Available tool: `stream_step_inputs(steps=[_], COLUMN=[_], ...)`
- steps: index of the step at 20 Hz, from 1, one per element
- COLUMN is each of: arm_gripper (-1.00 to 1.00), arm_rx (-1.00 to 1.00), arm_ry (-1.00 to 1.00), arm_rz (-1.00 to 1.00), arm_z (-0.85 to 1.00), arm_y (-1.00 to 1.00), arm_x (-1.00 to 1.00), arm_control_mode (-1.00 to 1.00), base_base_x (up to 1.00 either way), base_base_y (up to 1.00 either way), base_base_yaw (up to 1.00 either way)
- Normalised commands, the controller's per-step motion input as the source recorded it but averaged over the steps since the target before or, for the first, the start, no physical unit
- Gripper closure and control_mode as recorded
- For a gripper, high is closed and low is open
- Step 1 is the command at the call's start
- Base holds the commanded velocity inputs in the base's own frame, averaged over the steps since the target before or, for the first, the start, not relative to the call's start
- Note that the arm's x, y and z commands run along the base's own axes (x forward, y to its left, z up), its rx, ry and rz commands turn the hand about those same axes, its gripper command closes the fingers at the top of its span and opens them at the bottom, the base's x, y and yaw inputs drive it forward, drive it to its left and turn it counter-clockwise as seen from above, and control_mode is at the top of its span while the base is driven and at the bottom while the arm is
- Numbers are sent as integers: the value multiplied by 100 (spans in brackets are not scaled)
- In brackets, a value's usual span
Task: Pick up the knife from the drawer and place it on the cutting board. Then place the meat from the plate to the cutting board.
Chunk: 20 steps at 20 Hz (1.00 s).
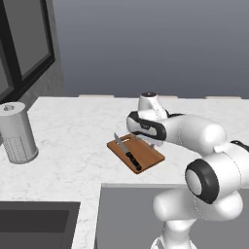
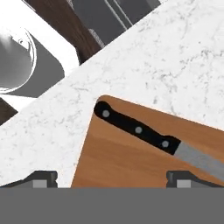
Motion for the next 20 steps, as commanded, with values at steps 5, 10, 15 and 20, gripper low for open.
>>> stream_step_inputs(steps=[5, 10, 15, 20], arm_gripper=[-100, -100, -100, -100], arm_rx=[0, 0, 0, 0], arm_ry=[12, 12, 3, -1], arm_rz=[-78, -84, -82, -73], arm_z=[6, 0, 0, 0], arm_y=[-34, -35, -30, -31], arm_x=[0, 0, 0, -9], arm_control_mode=[-100, -100, -100, -100], base_base_x=[0, 0, 0, 0], base_base_y=[0, 0, 0, 0], base_base_yaw=[0, 0, 0, 0])
